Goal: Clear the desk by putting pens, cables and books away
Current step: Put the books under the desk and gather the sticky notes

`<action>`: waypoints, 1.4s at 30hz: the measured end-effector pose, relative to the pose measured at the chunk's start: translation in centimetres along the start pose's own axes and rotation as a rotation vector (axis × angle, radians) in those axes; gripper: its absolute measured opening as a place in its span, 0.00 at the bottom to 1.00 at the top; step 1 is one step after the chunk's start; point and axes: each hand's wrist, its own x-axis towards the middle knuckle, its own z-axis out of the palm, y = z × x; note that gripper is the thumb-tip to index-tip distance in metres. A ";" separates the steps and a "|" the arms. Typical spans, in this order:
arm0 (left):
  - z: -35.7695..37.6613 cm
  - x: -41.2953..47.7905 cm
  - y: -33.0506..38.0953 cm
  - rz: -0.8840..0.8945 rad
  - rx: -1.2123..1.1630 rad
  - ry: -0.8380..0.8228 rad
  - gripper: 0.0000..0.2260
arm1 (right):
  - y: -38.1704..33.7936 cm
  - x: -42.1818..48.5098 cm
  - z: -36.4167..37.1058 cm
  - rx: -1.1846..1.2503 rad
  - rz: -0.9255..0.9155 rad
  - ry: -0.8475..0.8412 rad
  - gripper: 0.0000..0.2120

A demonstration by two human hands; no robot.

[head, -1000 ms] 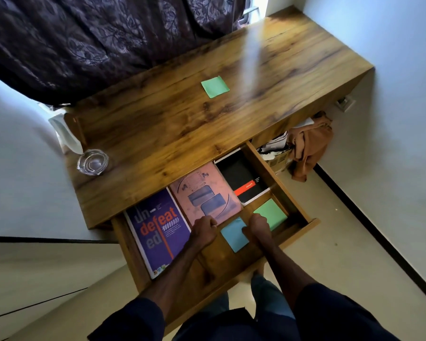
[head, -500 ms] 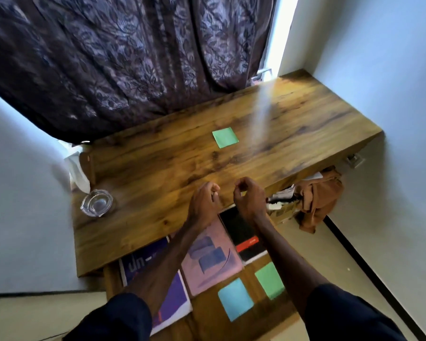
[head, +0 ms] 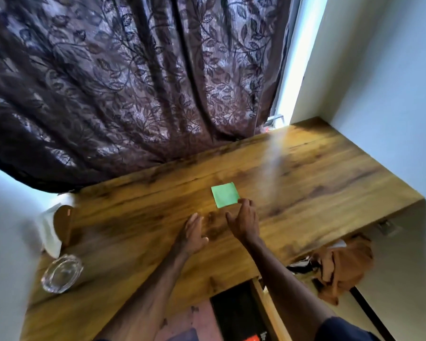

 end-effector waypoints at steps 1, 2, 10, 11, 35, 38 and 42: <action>0.0 0.8 0.0 -0.013 0.019 -0.031 0.36 | 0.1 1.3 0.3 -0.005 0.029 -0.015 0.28; 0.2 1.4 -0.1 -0.024 0.050 -0.063 0.38 | 0.2 2.4 0.6 -0.010 0.056 -0.031 0.29; 0.5 3.3 -0.2 0.025 0.186 -0.072 0.41 | 2.6 9.1 3.0 -0.141 0.124 -0.083 0.35; 0.4 3.5 -0.1 0.022 0.197 -0.073 0.41 | 2.7 9.7 3.4 -0.167 0.127 -0.079 0.36; 5.0 -0.6 -0.6 0.062 -0.069 0.128 0.21 | 7.0 -9.8 3.6 0.327 0.332 -0.029 0.14; 8.0 -6.6 -0.3 -0.079 -0.497 0.210 0.16 | 7.6 -15.5 3.6 0.415 0.357 -0.046 0.14; 11.4 -14.9 -3.4 -0.203 -0.697 0.226 0.13 | 7.3 -24.2 3.2 0.469 0.394 -0.164 0.12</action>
